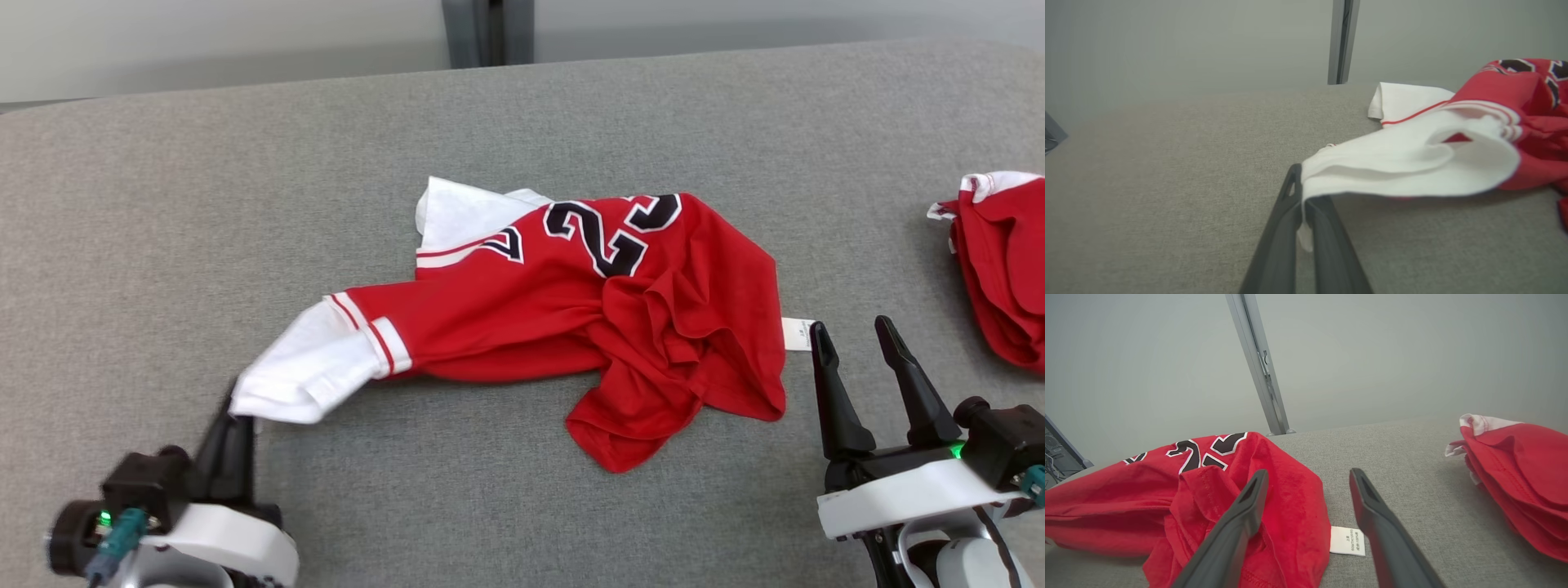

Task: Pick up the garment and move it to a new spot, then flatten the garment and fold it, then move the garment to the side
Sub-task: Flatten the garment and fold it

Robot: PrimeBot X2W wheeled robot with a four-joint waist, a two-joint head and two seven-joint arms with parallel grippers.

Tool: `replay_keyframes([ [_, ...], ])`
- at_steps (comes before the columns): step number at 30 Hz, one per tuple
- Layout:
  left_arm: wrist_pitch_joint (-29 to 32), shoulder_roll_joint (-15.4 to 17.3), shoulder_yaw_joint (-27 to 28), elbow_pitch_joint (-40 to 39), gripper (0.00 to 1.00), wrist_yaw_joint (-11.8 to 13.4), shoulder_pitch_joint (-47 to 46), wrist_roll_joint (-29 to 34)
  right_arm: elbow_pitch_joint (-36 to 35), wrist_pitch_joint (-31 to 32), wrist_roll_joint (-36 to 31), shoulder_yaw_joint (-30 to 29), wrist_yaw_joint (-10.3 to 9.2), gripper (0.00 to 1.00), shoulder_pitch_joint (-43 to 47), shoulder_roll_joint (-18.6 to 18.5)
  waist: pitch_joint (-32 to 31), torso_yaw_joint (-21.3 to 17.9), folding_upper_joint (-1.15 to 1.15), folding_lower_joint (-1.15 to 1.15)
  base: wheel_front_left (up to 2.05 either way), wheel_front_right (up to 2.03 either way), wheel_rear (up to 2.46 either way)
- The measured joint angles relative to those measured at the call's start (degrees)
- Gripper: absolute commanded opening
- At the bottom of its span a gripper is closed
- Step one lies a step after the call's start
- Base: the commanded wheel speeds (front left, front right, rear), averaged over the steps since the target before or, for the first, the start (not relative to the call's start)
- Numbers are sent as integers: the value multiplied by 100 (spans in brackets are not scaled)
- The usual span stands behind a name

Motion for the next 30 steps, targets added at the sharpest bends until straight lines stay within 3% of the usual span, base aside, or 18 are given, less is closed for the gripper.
replay_keyframes([
  [4,-190,-299,-102,638,3,-247,-11,-247,-69,122,-55,-35,0,100,12,2,-54,87,0,0,0,0,0],
  [6,-277,-477,-122,960,100,-336,-83,-361,-183,172,-77,-93,0,100,23,1,-80,142,0,0,0,0,0],
  [12,-397,-533,-27,1132,100,-265,-151,-318,-388,249,-167,-264,0,100,47,1,-124,221,0,0,0,0,0],
  [21,-296,-80,320,813,100,199,-71,-119,-614,268,-220,-576,0,100,59,1,-188,291,0,0,0,0,0],
  [25,-286,-24,463,412,100,357,-12,-103,-649,266,-213,-643,0,100,57,0,-234,316,0,0,0,0,0],
  [30,-286,-5,505,-342,100,372,-38,-171,-733,263,-208,-635,0,100,39,0,-296,335,0,0,0,0,0],
])
